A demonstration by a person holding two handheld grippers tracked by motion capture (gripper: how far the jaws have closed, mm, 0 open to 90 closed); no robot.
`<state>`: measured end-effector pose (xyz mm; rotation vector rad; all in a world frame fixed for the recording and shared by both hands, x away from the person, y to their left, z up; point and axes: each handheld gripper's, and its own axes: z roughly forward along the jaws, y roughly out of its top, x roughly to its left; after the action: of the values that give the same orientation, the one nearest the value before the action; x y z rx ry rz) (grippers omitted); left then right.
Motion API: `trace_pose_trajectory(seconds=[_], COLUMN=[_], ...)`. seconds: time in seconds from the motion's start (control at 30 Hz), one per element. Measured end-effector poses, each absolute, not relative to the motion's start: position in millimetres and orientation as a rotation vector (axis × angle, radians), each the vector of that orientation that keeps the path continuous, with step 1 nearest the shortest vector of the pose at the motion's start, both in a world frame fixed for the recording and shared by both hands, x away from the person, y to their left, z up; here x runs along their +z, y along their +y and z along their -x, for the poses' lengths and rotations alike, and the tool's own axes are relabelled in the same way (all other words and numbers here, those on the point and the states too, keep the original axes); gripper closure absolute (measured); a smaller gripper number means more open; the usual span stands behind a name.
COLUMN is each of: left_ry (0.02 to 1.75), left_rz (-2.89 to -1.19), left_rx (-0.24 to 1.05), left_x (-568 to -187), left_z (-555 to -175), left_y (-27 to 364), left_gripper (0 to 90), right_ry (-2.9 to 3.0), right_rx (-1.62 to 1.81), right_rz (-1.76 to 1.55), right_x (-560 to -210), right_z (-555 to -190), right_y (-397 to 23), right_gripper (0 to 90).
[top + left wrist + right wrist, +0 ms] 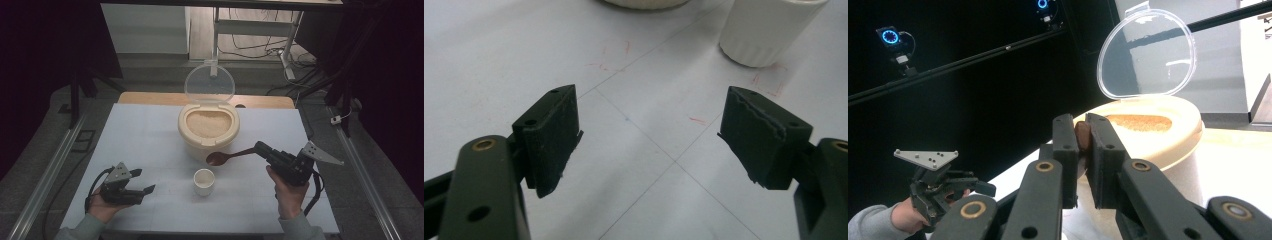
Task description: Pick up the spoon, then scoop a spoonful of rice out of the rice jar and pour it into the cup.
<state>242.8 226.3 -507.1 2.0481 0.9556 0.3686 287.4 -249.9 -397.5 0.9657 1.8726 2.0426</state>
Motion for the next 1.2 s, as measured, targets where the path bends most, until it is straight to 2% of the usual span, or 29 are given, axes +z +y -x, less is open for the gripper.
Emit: trace_pose_trajectory(seconds=[0.5,0.8,1.2], left_ry=[0.965,0.966,0.965], left_rz=[-2.063,-2.078,-2.088], left_rx=[0.361,0.349,0.338], left_x=[-510,-511,-513], left_z=[-245,-246,-247], left_y=[226,225,224], left_gripper=[22.6,22.3,22.3], right_ry=[1.791,1.740,1.766], right_rx=[2.082,2.012,1.853], right_rz=[-0.904,-0.932,-0.971], right_x=[-370,-351,-349], right_z=[-292,-326,-364], right_y=[-248,-238,-218], right_gripper=[82.9,82.9,82.9])
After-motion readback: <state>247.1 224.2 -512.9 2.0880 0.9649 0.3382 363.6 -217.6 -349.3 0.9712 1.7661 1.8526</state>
